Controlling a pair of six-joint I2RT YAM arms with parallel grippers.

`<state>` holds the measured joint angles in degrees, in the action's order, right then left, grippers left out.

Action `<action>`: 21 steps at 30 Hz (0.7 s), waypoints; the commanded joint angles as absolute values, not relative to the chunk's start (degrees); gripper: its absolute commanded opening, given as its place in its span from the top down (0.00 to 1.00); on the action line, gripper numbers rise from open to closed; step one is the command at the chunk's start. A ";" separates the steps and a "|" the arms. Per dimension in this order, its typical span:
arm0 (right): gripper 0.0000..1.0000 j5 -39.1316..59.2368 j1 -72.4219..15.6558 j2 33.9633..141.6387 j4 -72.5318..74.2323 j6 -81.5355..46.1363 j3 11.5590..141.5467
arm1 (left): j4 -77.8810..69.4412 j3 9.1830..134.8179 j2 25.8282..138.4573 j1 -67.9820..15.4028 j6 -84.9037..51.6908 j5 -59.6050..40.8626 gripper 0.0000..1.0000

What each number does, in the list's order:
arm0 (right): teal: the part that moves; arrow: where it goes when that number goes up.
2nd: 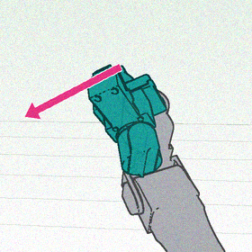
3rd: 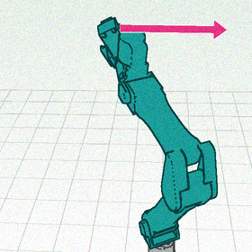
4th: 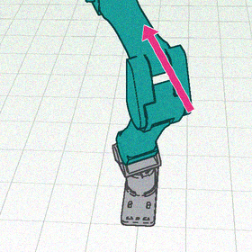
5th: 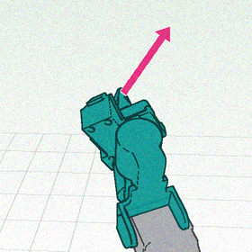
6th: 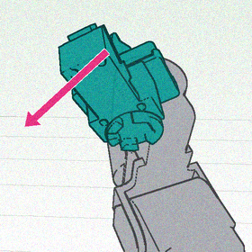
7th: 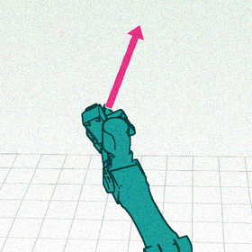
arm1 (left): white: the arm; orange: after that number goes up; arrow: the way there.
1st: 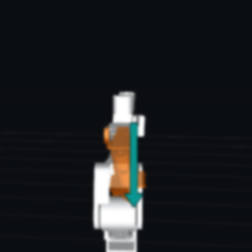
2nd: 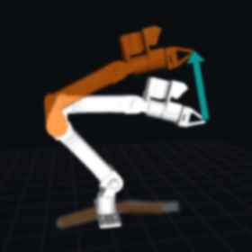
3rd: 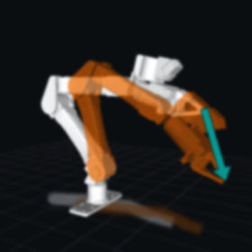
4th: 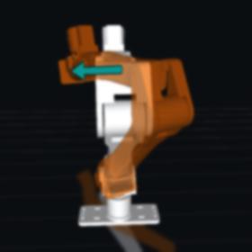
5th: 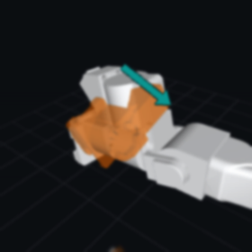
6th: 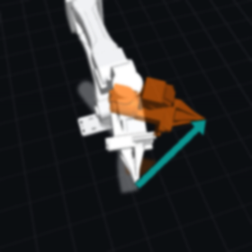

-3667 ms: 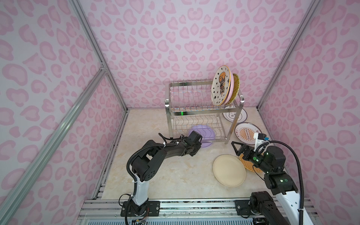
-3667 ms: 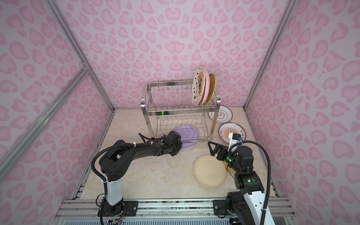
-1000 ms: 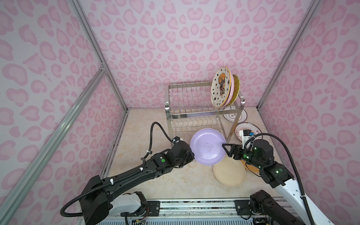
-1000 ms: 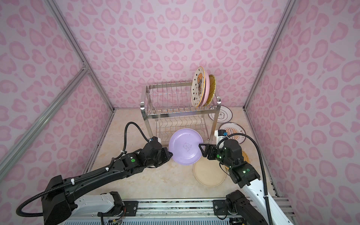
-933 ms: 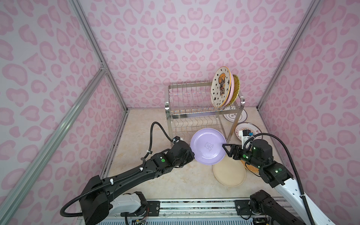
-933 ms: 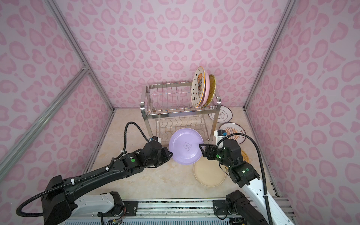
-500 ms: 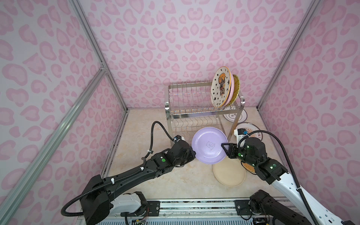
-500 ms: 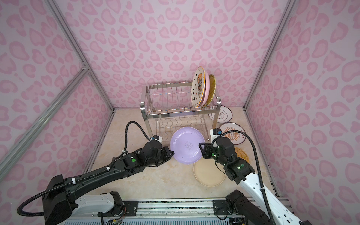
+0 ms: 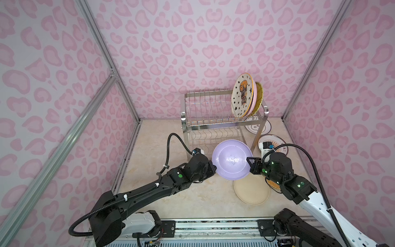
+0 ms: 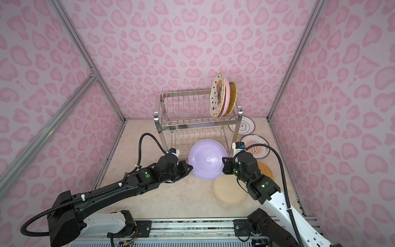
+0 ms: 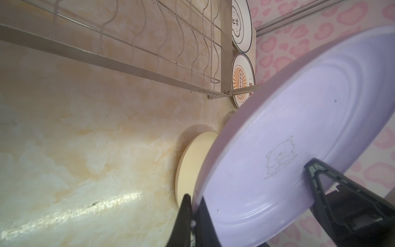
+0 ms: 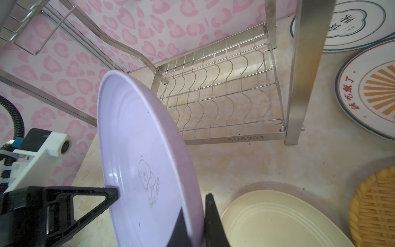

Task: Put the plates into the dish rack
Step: 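Tilt the lilac plate up with the left gripper while right gripper grasps its rim, then open the left gripper and lift the lilac plate toward the rack with the right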

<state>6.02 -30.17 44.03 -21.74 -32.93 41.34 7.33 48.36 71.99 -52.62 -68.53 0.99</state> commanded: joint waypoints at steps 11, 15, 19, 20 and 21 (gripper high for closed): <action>1.00 7.00 -30.74 39.53 -22.58 -33.46 45.00 | 4.40 48.25 69.78 -52.56 -65.18 1.48 0.39; 1.00 6.37 -31.16 38.19 -24.70 -32.74 46.62 | 4.25 47.61 67.33 -52.56 -63.36 1.81 0.28; 1.00 5.45 -31.47 35.75 -27.42 -31.46 48.66 | 4.95 46.38 62.94 -52.56 -61.23 3.55 0.17; 1.00 5.45 -31.48 35.01 -28.03 -31.14 49.38 | 5.37 46.03 61.41 -52.56 -60.65 4.44 0.14; 1.00 5.57 -31.46 34.37 -28.56 -30.82 50.07 | 5.60 45.65 60.06 -52.56 -60.04 5.08 0.12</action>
<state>5.37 -31.40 35.77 -28.71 -32.27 48.64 4.60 46.41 62.43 -52.66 -62.30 0.86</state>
